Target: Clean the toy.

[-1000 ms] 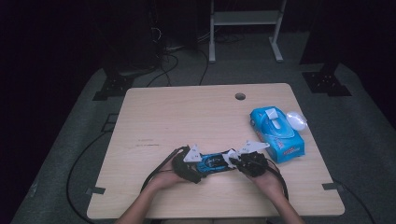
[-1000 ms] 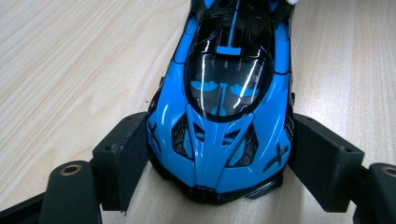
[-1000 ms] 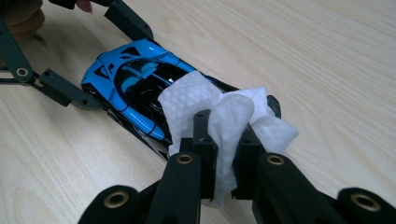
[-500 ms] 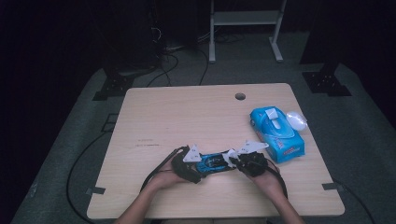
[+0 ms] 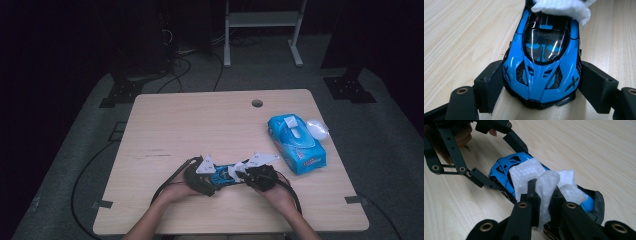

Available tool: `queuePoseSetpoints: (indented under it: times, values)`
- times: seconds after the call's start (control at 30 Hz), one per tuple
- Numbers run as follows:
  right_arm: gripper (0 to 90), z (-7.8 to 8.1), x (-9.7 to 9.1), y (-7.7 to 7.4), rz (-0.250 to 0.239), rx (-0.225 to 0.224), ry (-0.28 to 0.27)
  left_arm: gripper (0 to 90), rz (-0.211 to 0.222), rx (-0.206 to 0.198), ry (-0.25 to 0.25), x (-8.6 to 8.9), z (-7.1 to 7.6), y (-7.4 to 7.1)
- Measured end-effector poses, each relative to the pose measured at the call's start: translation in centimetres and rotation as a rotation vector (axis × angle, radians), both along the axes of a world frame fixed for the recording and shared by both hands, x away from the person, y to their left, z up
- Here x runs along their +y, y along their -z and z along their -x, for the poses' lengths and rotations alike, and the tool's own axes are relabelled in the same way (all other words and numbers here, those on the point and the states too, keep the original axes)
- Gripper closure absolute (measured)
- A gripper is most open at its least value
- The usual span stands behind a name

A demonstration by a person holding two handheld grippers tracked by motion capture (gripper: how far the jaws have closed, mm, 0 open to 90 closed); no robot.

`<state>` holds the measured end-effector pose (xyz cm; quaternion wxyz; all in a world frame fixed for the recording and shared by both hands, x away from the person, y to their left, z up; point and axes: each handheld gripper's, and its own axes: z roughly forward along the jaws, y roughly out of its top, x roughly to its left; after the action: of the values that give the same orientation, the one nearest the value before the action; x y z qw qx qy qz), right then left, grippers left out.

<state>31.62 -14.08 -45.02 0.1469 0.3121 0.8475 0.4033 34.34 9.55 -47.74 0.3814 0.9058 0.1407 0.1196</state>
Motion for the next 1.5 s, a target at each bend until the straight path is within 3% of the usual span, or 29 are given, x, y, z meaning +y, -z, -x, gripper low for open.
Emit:
queuePoseSetpoints:
  times: [0.07,0.17,0.27,0.47,0.6,0.7,0.8,0.9,1.03,1.13,1.27,1.33,1.5]
  values:
    - [83.0,-0.1,-0.4,0.0,0.025,-0.008,0.019,24.0,0.001,-0.002,0.004,0.1,0.0,0.0]
    - [83.0,-0.2,-1.1,0.1,0.008,0.016,0.03,23.4,0.0,-0.002,0.008,0.2,0.0,0.0]
    - [83.1,-0.2,-1.1,0.2,0.012,0.012,0.027,20.8,-0.001,0.009,-0.004,0.4,-0.1,0.0]
    - [83.1,-0.1,-0.8,0.1,0.023,0.002,0.036,24.7,0.005,0.018,0.01,0.6,-0.2,0.0]
    - [83.0,-0.1,0.5,0.0,0.01,-0.025,0.0,24.6,0.016,0.023,0.011,0.5,-0.2,0.1]
    - [83.0,0.0,1.6,-0.1,-0.017,-0.002,-0.05,24.6,0.017,0.024,0.013,0.5,-0.2,0.1]
    - [82.9,0.0,1.9,-0.2,0.018,-0.023,-0.076,24.7,0.015,0.021,0.014,0.5,-0.2,0.1]
    - [83.0,-0.2,0.8,-0.3,0.037,-0.024,-0.029,24.7,0.008,0.01,0.011,0.4,-0.1,0.0]
    - [83.0,-0.1,0.1,-0.1,0.02,-0.01,0.006,24.8,-0.001,0.01,0.014,0.3,-0.1,0.0]
    - [83.0,0.0,1.1,-0.1,-0.004,-0.012,-0.03,24.8,-0.001,0.011,0.013,0.3,-0.1,0.0]
    - [82.9,0.2,3.0,0.2,0.003,-0.013,-0.098,24.8,0.0,0.011,0.018,0.3,-0.2,0.0]
    - [83.0,0.2,3.1,0.1,0.02,-0.016,-0.109,24.8,0.002,0.01,0.022,0.3,-0.2,0.0]
    - [83.0,-0.5,2.6,-0.2,-0.005,0.026,-0.081,24.9,0.002,0.013,0.02,0.2,-0.2,0.0]
